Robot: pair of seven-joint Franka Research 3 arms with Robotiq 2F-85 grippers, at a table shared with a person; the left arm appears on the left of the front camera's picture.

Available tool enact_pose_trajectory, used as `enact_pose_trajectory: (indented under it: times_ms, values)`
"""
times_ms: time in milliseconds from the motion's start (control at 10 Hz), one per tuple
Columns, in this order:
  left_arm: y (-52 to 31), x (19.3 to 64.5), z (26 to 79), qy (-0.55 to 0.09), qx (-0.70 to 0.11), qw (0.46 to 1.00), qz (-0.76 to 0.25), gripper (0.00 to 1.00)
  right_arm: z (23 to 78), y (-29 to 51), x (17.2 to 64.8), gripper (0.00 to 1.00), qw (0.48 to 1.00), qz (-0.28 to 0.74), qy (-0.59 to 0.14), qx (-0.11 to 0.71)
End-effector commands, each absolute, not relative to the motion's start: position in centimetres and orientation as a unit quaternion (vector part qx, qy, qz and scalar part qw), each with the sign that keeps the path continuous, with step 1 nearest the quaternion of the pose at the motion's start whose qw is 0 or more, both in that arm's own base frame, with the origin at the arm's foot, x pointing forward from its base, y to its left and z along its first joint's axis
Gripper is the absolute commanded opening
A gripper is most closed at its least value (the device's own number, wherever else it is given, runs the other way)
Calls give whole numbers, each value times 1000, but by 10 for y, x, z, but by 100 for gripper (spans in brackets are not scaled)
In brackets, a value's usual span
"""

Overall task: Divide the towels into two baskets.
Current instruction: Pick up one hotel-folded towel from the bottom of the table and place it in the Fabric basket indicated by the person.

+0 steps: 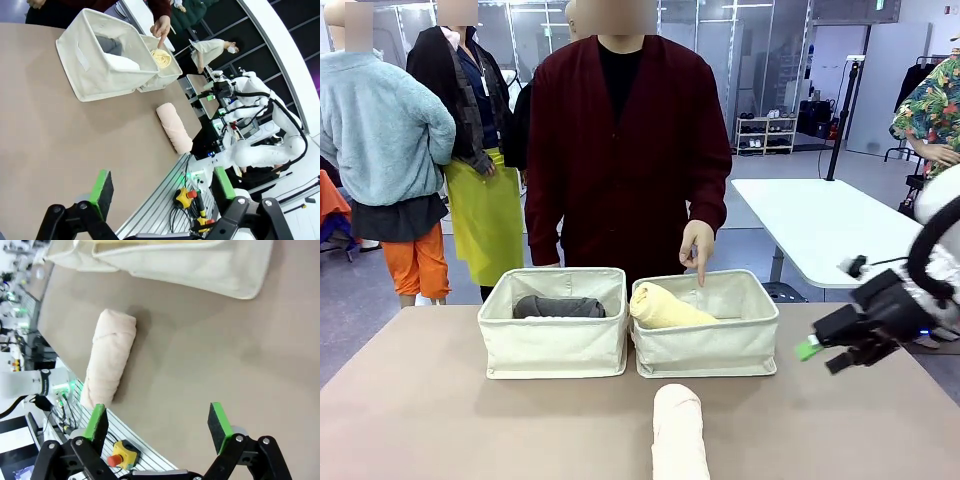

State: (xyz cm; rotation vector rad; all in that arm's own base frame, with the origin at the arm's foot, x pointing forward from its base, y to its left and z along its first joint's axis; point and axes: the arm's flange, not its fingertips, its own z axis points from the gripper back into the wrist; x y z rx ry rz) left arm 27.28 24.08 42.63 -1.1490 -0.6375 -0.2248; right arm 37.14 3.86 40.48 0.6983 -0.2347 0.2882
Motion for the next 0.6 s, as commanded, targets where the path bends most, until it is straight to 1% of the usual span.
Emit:
enact_pose_trajectory:
  times_ms: [0, 200, 500]
  values:
    - [242, 269, 427, -297, -535, 784, -107, 100, 391, 80, 362, 100, 933, 137, -86, 321]
    - [242, 269, 427, -297, -535, 784, -107, 100, 377, 117, 360, 100, 942, 123, -68, 306]
    - [242, 269, 427, -297, -535, 784, -107, 100, 353, 164, 352, 100, 939, 105, -66, 322]
